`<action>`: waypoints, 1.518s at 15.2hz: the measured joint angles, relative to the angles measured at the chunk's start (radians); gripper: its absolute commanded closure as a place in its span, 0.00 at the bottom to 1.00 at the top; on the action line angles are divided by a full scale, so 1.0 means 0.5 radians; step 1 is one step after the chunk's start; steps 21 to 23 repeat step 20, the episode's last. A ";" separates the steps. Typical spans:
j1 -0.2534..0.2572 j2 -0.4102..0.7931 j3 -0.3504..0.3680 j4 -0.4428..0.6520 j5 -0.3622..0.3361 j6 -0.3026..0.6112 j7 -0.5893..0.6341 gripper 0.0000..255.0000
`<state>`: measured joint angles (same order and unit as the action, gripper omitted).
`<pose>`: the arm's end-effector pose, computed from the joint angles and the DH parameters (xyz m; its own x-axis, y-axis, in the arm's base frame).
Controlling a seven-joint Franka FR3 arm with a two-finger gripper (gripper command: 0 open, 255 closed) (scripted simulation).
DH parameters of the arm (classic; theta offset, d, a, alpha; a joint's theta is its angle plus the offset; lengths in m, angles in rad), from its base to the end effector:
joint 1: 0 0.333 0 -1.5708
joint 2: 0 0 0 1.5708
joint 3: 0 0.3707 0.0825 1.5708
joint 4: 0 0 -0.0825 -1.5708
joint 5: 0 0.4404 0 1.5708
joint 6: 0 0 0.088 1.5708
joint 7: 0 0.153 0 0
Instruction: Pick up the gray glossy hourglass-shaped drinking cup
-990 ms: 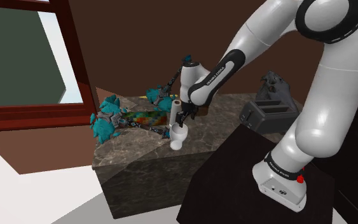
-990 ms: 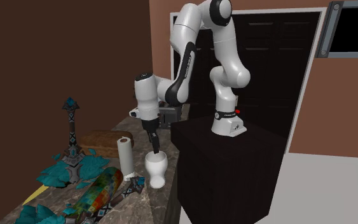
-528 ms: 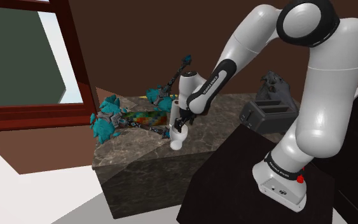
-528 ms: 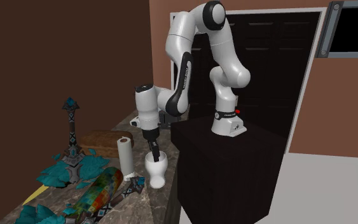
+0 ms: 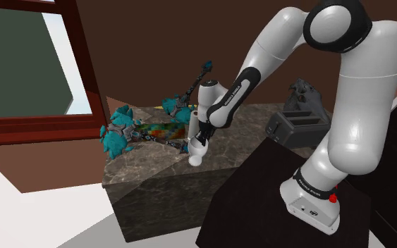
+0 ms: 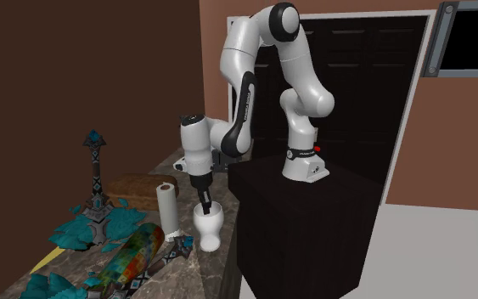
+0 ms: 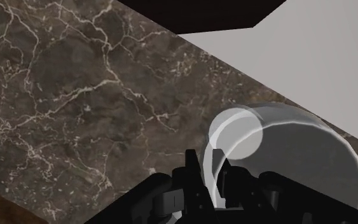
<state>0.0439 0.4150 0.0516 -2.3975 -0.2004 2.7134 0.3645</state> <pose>0.5147 0.0555 0.0882 0.9930 -0.0886 -0.0783 -0.0826 -0.9936 0.0770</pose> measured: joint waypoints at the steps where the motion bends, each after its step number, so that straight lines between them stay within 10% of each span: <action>1: 0.000 -0.001 0.000 -0.001 0.000 0.001 0.000 1.00; 23: -0.045 -0.408 0.072 -0.062 0.120 -0.346 -0.100 1.00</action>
